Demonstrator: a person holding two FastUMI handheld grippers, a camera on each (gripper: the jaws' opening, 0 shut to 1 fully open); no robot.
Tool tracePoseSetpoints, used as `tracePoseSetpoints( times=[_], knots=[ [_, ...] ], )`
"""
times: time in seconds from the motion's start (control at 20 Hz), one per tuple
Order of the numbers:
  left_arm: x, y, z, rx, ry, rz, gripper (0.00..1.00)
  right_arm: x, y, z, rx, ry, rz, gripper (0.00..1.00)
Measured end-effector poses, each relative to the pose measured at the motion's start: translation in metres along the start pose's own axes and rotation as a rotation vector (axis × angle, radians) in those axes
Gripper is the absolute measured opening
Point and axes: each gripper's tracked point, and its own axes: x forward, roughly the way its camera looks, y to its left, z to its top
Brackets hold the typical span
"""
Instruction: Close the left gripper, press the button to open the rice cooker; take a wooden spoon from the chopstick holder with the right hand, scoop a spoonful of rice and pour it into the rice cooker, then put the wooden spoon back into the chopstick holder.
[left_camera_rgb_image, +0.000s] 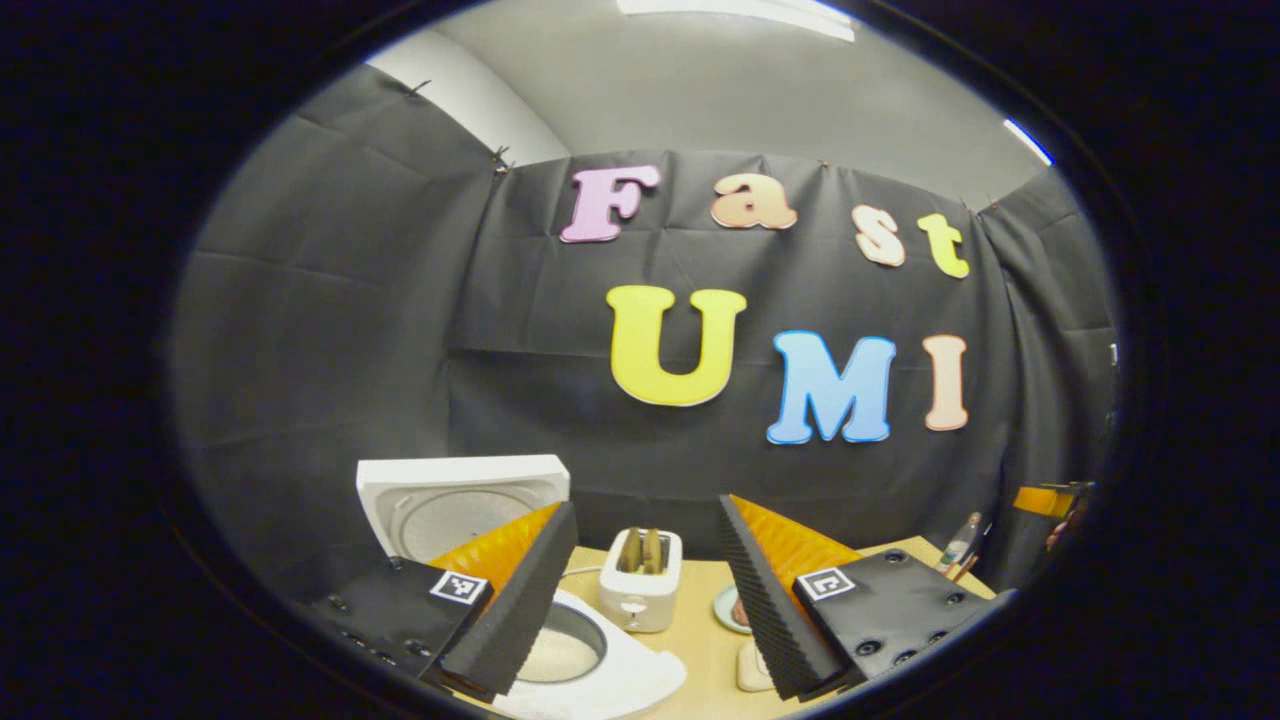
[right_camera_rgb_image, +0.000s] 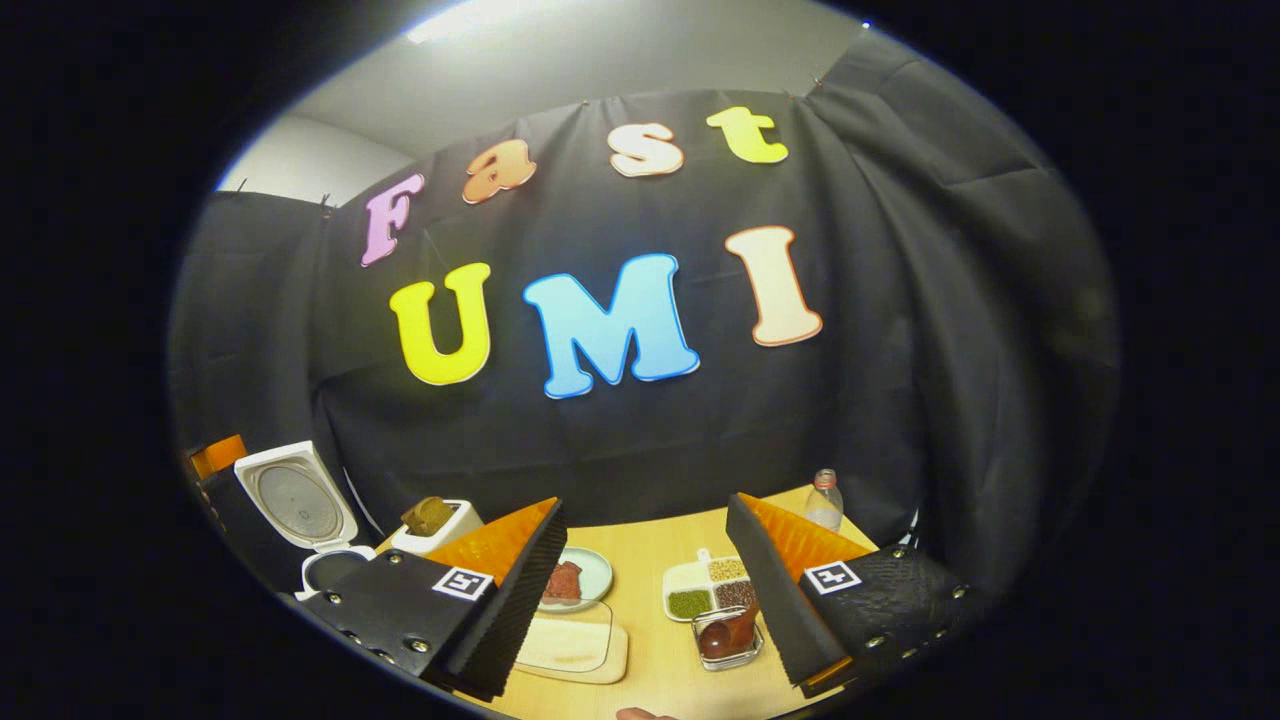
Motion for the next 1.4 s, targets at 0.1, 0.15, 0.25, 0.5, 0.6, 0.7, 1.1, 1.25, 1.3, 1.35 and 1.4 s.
tracePoseSetpoints(
  times=[0.1,0.15,0.25,0.5,0.6,0.7,1.1,1.25,1.3,1.35,1.4],
  knots=[
    [0.016,0.037,0.014,-0.018,-0.013,0.051,0.96,-0.001,0.015,0.003,-0.009,-0.006,0.013,0.97],
    [0.025,0.053,0.022,-0.026,-0.023,0.076,0.97,-0.002,0.018,0.004,-0.009,-0.007,0.009,0.97],
    [0.04,0.08,0.032,-0.041,-0.032,0.108,0.96,-0.001,0.023,0.003,-0.011,-0.004,0.002,0.97],
    [0.088,0.121,0.041,-0.047,-0.006,0.139,0.96,0.001,0.016,0.003,-0.028,0.009,-0.045,0.98],
    [0.109,0.134,0.038,-0.04,0.004,0.164,0.96,0.002,0.011,0.002,-0.033,0.015,-0.064,0.98],
    [0.124,0.147,0.033,-0.034,0.016,0.201,0.98,0.003,0.007,0.002,-0.06,0.022,-0.083,0.97],
    [0.191,0.191,-0.012,-0.005,0.132,0.28,0.97,0.005,-0.005,0.001,-0.119,0.045,-0.131,0.98],
    [0.199,0.199,-0.042,0.017,0.217,0.315,0.96,0.005,-0.006,0.002,-0.141,0.042,-0.131,0.98],
    [0.199,0.197,-0.034,0.017,0.191,0.321,0.96,0.006,-0.006,0.003,-0.143,0.039,-0.13,0.98],
    [0.197,0.196,-0.038,0.007,0.208,0.339,1.0,0.006,-0.006,0.002,-0.148,0.041,-0.134,0.98],
    [0.196,0.196,-0.039,0.004,0.207,0.348,0.97,0.007,-0.007,0.0,-0.152,0.043,-0.133,0.98]
  ],
)
